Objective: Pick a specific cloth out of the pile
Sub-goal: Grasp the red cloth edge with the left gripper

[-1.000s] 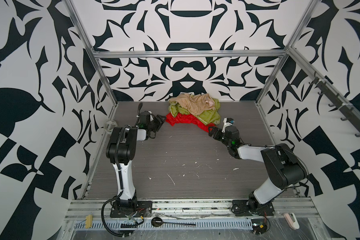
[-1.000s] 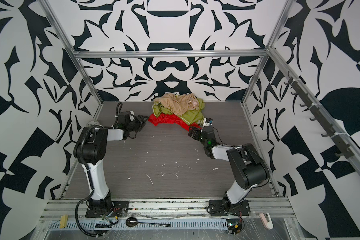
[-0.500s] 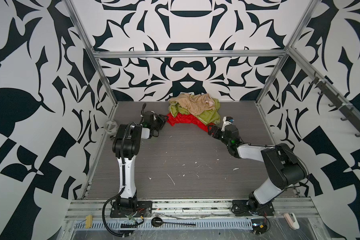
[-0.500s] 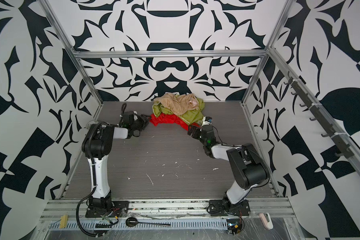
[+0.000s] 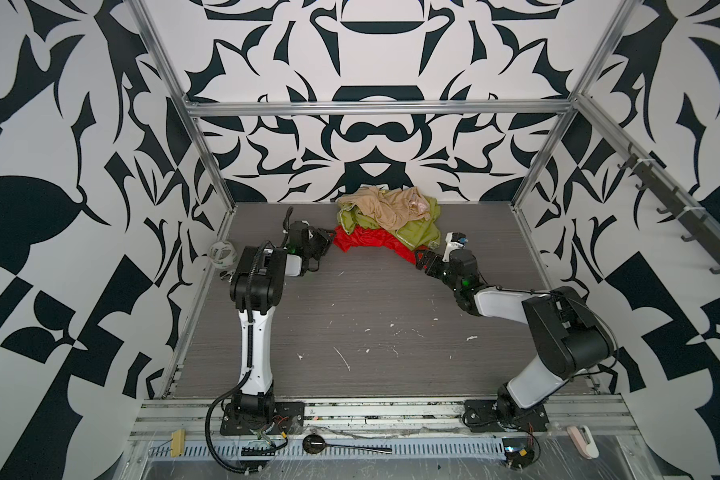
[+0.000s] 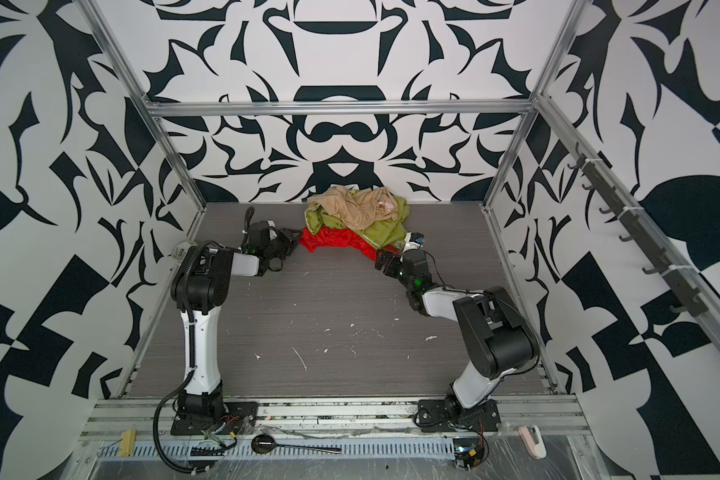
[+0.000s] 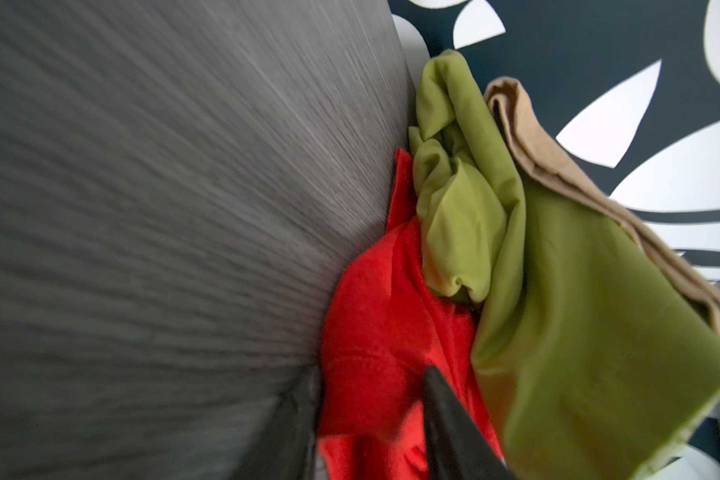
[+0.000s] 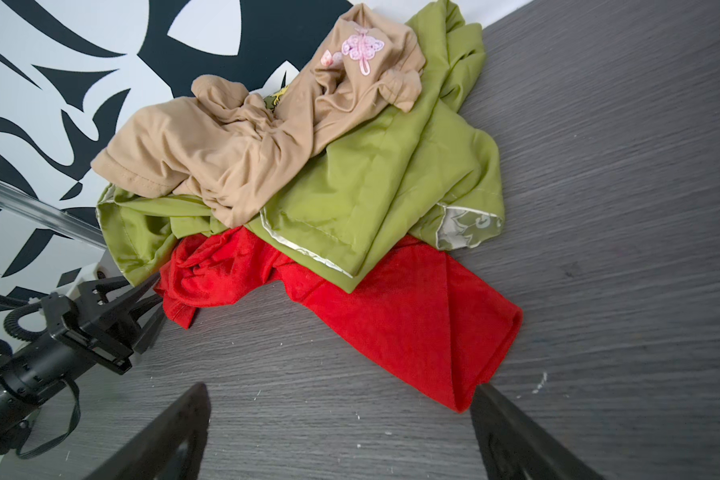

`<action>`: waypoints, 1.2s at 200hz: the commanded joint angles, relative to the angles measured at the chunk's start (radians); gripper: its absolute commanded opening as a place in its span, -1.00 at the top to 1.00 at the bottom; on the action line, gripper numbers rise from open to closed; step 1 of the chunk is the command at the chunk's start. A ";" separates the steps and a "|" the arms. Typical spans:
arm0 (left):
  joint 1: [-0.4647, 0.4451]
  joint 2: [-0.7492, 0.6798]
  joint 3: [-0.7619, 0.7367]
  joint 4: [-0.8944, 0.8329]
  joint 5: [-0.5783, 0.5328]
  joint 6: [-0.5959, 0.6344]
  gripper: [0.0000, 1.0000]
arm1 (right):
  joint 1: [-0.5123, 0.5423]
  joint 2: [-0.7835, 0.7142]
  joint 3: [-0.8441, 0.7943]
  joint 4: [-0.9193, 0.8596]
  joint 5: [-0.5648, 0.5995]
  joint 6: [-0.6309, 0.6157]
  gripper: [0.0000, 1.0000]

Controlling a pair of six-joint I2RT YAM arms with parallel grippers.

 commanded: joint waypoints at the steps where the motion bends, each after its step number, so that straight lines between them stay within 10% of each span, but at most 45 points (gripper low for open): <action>1: -0.001 0.033 0.008 0.030 -0.002 -0.012 0.38 | 0.006 -0.006 0.013 0.024 0.001 -0.011 -0.99; 73: 0.000 0.003 -0.017 0.077 0.026 -0.030 1.00 | 0.006 -0.033 0.003 0.014 0.000 0.000 -0.99; 240: -0.046 -0.259 0.012 0.002 0.048 -0.004 1.00 | 0.012 -0.121 0.039 -0.082 0.013 -0.032 -0.99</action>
